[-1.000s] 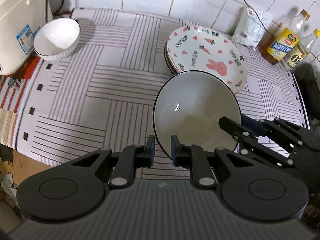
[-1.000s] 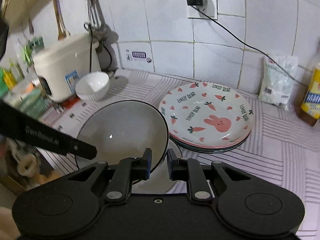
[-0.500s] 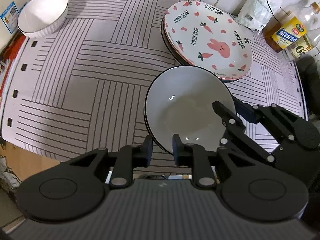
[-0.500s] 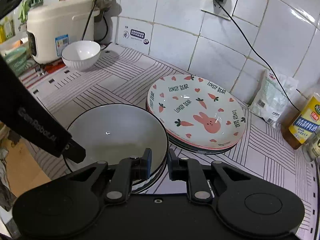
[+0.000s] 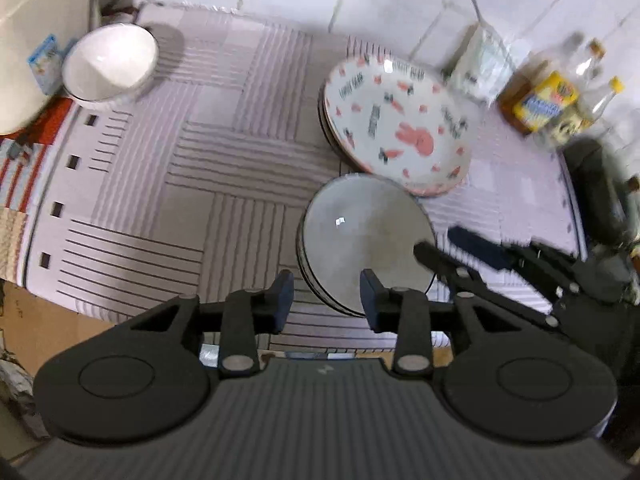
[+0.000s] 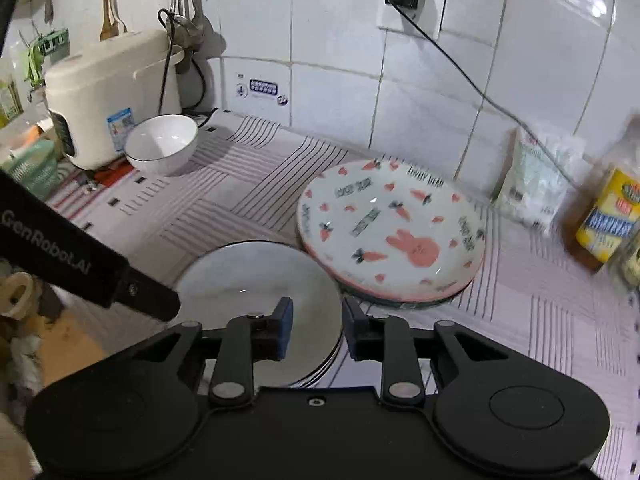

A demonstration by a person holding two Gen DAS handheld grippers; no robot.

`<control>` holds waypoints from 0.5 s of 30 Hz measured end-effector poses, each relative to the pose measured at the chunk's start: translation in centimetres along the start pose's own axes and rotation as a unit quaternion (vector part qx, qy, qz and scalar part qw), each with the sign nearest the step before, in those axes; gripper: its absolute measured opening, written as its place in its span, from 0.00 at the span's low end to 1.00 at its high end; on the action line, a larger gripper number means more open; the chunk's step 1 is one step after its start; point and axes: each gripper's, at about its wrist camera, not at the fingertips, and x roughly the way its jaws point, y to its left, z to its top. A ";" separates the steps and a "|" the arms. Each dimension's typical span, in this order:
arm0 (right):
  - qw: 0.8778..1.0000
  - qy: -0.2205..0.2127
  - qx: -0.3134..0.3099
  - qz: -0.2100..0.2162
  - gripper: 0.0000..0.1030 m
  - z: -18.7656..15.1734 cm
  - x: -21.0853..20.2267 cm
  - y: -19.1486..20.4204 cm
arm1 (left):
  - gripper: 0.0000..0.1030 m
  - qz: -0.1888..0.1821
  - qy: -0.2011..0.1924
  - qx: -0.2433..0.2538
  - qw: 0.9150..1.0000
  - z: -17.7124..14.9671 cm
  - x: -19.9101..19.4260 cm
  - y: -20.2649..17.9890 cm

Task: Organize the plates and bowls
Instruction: 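Lower the large white bowl onto the mat beside the plate stack, then open both grippers and move to the white bowl by the rice cooker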

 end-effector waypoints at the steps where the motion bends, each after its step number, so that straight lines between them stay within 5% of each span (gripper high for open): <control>1: 1.000 0.000 0.022 0.016 0.34 0.3 -0.7 -0.2 | 0.38 0.002 -0.008 -0.001 1.000 0.0 -0.7 0.3; 4: 0.997 -0.010 0.048 0.057 0.39 0.8 -2.3 0.0 | 0.39 0.011 -0.033 -0.004 0.999 0.1 -2.8 1.5; 15: 0.989 -0.062 -0.122 0.061 0.57 4.7 -4.7 7.7 | 0.40 0.037 -0.086 -0.031 0.995 1.4 -7.0 6.6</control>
